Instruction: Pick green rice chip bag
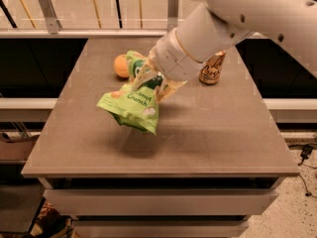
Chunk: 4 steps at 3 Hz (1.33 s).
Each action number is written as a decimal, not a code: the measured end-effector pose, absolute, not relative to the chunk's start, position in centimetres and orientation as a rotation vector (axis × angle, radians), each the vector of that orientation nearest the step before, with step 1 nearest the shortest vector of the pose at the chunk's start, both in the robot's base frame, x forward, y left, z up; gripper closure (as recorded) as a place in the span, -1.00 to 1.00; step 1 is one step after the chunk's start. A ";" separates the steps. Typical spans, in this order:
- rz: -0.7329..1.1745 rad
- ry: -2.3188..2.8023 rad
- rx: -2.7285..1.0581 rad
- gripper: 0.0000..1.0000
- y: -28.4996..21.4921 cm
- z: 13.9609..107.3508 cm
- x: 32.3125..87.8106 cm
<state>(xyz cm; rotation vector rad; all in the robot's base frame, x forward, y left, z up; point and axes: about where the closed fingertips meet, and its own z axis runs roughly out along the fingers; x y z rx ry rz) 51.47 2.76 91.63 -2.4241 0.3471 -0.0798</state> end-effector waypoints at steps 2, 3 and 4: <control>-0.245 0.284 -2.317 1.00 0.6 96.6 53.4; -0.304 0.278 -2.260 1.00 -0.4 99.2 53.8; -0.345 0.294 -2.166 1.00 -1.9 101.3 53.8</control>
Offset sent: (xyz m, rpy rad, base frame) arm 0.0321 -0.0354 0.0798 0.1256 -0.2313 -0.0157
